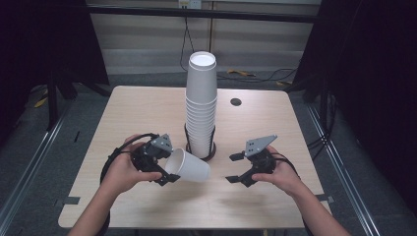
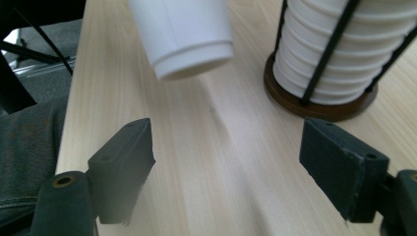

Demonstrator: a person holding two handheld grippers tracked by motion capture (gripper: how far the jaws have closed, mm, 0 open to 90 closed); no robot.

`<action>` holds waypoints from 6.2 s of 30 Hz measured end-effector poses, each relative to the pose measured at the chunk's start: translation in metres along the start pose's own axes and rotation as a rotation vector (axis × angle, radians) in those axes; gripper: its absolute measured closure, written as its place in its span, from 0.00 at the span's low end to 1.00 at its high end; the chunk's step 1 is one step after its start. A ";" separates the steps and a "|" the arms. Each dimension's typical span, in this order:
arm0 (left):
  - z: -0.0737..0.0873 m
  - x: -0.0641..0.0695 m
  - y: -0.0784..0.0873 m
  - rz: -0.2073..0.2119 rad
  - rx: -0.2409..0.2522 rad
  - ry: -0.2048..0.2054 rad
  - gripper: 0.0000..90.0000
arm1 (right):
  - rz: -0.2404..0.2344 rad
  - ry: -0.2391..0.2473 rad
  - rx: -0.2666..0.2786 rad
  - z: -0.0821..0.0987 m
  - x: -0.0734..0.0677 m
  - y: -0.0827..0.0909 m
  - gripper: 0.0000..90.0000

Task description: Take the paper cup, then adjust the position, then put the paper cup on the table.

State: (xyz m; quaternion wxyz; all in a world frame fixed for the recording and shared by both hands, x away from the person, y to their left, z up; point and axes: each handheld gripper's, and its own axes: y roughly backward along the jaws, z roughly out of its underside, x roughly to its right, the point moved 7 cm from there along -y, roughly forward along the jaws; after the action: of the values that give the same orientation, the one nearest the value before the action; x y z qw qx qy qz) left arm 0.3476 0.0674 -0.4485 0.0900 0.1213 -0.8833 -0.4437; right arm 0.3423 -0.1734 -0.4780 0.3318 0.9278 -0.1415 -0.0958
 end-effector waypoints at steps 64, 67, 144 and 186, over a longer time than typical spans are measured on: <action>-0.034 0.027 -0.016 0.053 0.026 -0.116 0.19 | -0.176 0.119 -0.153 -0.064 -0.033 -0.043 0.26; -0.035 0.027 -0.016 0.048 0.029 -0.126 0.18 | -0.174 0.122 -0.144 -0.063 -0.033 -0.043 0.25; 0.046 -0.010 -0.034 -0.053 0.019 0.134 0.17 | 0.161 -0.085 0.088 0.002 0.041 -0.004 0.21; 0.060 -0.012 -0.048 -0.066 0.049 0.179 0.17 | 0.157 -0.128 0.020 0.049 0.034 0.008 0.20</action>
State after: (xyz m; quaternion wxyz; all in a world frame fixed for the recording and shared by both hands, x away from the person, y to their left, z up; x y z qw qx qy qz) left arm 0.3493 0.0891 -0.5236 0.1508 0.1916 -0.8779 -0.4120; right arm 0.3596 -0.2200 -0.5131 0.3192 0.9091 -0.2358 -0.1270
